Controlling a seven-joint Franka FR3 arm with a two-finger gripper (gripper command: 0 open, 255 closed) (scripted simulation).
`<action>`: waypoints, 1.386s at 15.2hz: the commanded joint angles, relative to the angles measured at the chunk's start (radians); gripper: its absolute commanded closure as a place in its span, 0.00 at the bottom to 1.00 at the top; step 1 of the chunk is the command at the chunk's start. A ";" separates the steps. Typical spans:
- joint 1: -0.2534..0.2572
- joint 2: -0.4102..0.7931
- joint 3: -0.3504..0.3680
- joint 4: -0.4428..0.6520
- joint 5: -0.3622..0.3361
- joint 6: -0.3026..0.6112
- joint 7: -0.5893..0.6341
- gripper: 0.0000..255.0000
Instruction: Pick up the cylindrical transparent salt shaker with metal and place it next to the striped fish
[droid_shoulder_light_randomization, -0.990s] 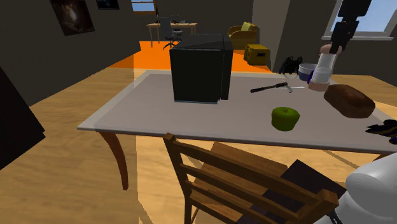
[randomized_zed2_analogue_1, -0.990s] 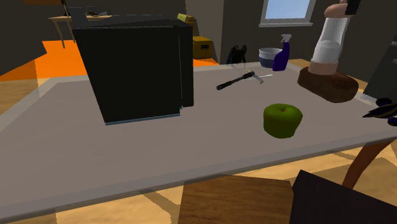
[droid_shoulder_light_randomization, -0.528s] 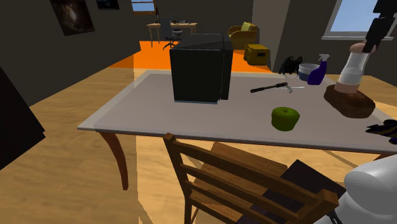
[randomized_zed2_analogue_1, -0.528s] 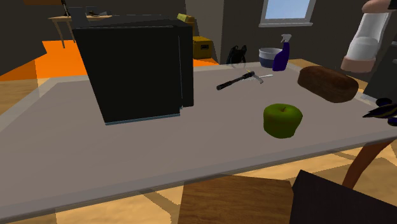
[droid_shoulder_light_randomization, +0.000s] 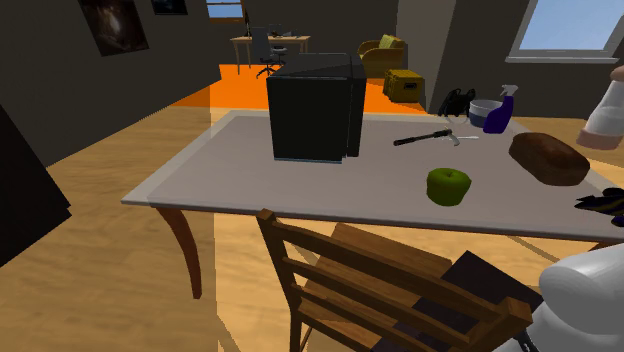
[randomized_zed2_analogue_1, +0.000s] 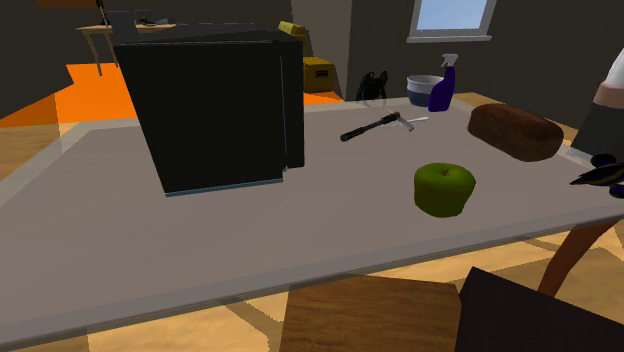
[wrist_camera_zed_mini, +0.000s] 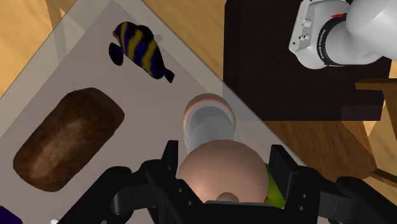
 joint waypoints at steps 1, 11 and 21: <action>-0.010 -0.004 -0.035 0.019 -0.020 -0.011 -0.054 1.00; -0.033 -0.062 -0.079 -0.098 -0.064 0.066 -0.097 1.00; -0.054 -0.133 -0.081 -0.288 -0.091 0.188 -0.064 1.00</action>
